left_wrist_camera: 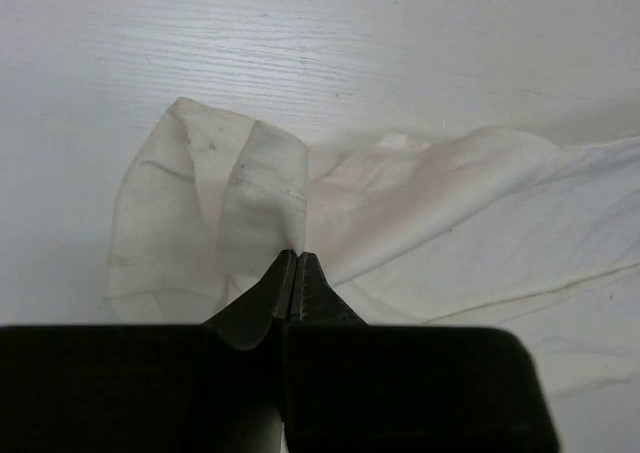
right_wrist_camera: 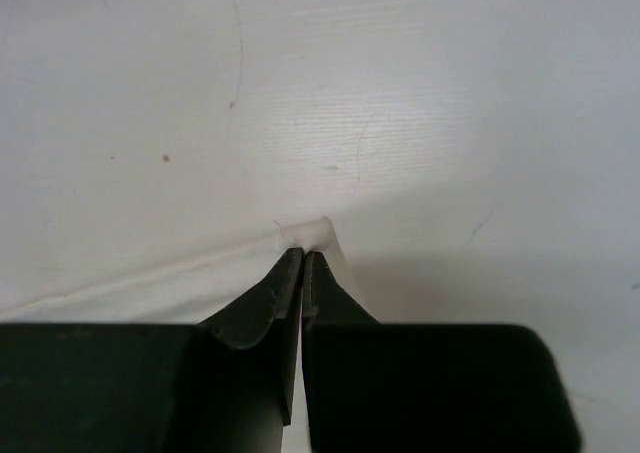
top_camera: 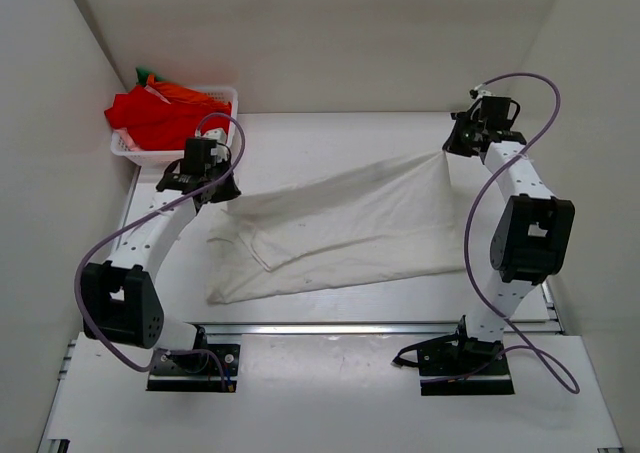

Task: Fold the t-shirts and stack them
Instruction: Fold the other side of the tshirt into a rectangle

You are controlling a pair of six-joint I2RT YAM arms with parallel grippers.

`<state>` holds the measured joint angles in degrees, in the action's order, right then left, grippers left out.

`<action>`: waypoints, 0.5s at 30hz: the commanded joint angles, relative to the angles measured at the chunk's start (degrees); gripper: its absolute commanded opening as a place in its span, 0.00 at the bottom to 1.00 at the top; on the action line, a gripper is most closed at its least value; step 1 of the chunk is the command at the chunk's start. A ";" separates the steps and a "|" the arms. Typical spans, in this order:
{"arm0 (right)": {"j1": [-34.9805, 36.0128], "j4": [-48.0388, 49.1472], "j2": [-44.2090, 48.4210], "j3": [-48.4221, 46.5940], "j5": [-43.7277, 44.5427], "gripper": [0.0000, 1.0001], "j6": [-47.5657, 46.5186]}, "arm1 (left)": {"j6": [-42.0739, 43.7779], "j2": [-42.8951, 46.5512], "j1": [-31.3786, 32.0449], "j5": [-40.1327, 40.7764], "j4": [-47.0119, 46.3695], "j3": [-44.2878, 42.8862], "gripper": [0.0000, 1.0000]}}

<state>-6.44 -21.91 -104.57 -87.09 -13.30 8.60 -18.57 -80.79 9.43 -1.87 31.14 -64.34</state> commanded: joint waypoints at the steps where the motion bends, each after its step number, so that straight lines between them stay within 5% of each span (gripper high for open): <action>1: 0.20 4.95 -2.73 -3.17 0.03 0.00 -1.75 | -0.76 -0.50 -0.55 0.81 -2.74 -0.79 0.00; 15: -0.94 7.93 0.77 7.35 1.26 0.00 -3.51 | -0.07 5.37 -0.38 0.55 -0.47 5.36 0.00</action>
<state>-6.24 -17.67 -108.27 -82.28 -13.13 6.15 -18.98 -80.16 9.15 -1.89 29.82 -60.07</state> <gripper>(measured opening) 0.006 0.075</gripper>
